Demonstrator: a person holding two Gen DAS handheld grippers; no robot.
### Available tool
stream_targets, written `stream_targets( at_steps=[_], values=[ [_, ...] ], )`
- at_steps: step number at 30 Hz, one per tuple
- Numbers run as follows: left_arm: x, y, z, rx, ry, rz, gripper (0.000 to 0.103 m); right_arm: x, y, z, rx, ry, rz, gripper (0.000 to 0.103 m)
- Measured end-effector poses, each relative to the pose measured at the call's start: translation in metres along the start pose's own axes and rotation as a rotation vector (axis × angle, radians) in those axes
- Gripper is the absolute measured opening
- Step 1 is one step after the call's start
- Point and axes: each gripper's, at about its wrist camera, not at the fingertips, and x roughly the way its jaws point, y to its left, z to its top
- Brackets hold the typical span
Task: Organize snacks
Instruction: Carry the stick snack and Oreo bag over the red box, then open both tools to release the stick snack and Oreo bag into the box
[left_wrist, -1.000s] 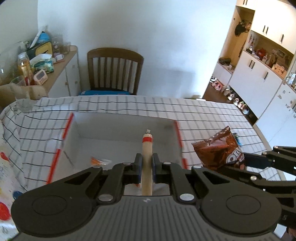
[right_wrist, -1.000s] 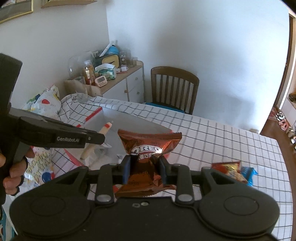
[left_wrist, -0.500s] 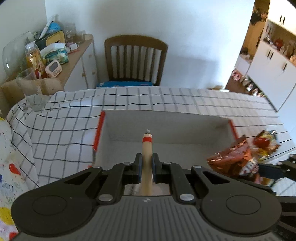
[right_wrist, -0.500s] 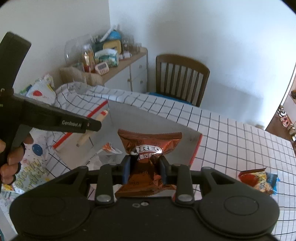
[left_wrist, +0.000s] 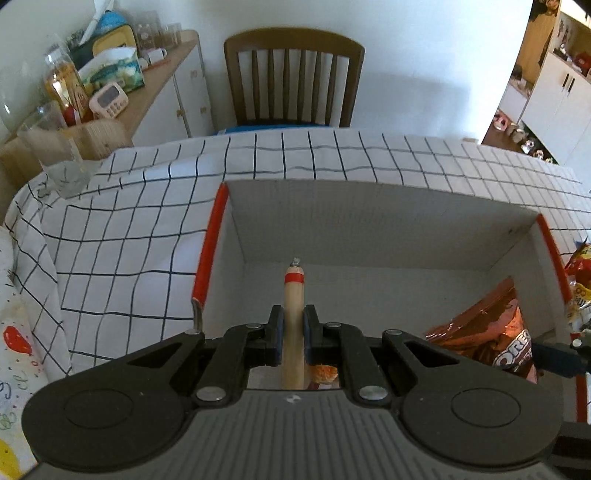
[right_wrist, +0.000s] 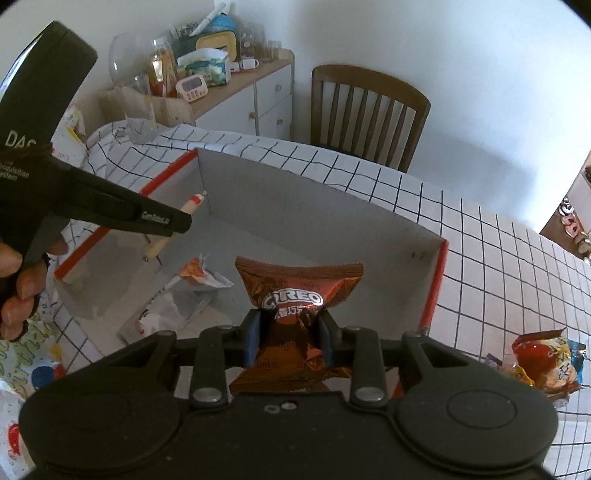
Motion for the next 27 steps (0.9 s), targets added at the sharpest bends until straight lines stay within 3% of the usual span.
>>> stream_targets(
  at_steps=[17,24,27],
  values=[
    [0.014,-0.005,-0.012,-0.016,0.075,0.003,0.012,0.017,0.005,-0.008,0.007,0.038,0.0,0.034],
    [0.002,-0.007,-0.012,-0.034,0.055,-0.032,0.042,0.007,0.004,-0.008,0.012,0.021,0.017,0.039],
    [-0.009,-0.012,-0.014,-0.019,0.026,-0.028,0.068,-0.001,0.004,-0.009,0.011,0.008,0.022,0.044]
  ],
)
